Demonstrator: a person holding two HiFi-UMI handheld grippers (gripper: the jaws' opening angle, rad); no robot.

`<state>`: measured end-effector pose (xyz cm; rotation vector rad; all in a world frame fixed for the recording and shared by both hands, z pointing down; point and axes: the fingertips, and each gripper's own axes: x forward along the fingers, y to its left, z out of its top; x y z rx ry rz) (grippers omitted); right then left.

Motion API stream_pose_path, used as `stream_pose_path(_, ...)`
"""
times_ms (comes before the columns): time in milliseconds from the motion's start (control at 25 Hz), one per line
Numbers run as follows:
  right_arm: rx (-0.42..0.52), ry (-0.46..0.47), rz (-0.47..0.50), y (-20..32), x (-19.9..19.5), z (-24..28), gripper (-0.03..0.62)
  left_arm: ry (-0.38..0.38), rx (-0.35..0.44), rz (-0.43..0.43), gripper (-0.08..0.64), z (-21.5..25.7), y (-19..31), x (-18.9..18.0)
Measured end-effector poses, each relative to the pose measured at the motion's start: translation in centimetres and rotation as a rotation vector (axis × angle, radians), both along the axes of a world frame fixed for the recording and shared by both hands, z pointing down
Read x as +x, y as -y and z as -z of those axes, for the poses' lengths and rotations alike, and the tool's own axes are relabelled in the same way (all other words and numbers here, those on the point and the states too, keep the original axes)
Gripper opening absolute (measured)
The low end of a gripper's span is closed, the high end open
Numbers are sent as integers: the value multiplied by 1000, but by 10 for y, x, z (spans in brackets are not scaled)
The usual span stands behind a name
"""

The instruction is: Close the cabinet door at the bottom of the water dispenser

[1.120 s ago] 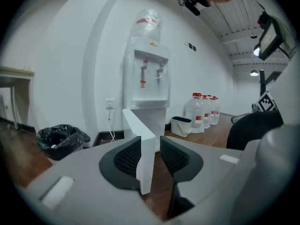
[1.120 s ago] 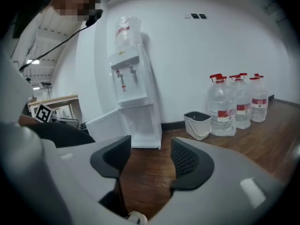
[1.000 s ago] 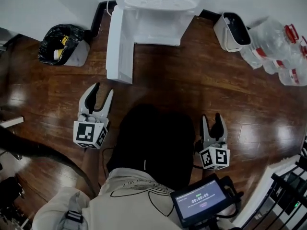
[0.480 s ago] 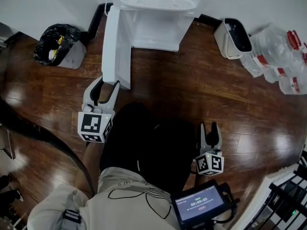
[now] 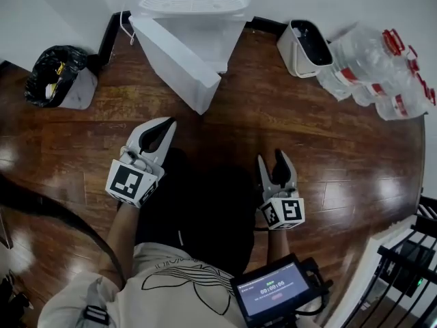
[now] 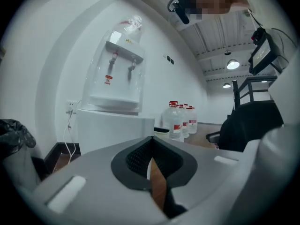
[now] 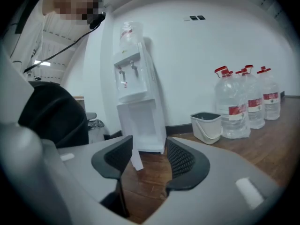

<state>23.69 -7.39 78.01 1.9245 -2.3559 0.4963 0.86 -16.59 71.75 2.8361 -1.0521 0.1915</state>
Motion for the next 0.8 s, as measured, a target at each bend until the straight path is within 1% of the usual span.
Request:
stream_pose_path(80, 37, -20, 79, 23, -17, 8, 219, 28, -23, -7, 20, -8, -3, -9)
stream_pose_path(120, 63, -41, 125, 34, -26, 13, 146, 39, -35, -3, 20, -13, -5, -14)
stream_pose_path(160, 89, -61, 172, 46, -34, 17, 5, 51, -48, 2, 20, -18, -7, -19)
stream_pose_path(240, 108, -66, 271, 74, -52, 24, 5, 86, -78, 3, 20, -29, -15, -27)
stream_pose_path(280, 97, -50, 323, 89, -63, 27, 23, 107, -91, 4, 20, -35, -19, -31)
stream_pose_path(360, 65, -21, 420, 117, -86, 36, 308, 140, -109, 9, 20, -43, -26, -37)
stream_pose_path(400, 62, -24, 460, 129, -99, 42, 316, 147, -116, 14, 20, -46, -30, -40)
stream_pose_path(440, 69, -49, 489, 139, -110, 46, 318, 151, -122, 20, 20, -47, -32, -43)
stream_pose_path(480, 79, -95, 505, 148, -119, 49, 318, 154, -125, 30, 20, -49, -34, -46)
stream_pose_path(560, 83, -199, 516, 163, -133, 49, 318, 149, -126, 59, 20, -49, -35, -56)
stream_pose_path(640, 75, -255, 503, 172, -140, 48, 305, 131, -122, 96, 20, -45, -34, -68)
stream_pose_path(680, 79, -264, 487, 174, -140, 48, 241, 125, -117, 113, 20, -42, -33, -73)
stream_pose_path(720, 83, -265, 469, 176, -138, 49, 190, 121, -116, 125, 20, -41, -33, -77)
stream_pose_path(800, 79, -249, 448, 177, -133, 49, 184, 113, -127, 140, 20, -41, -34, -82)
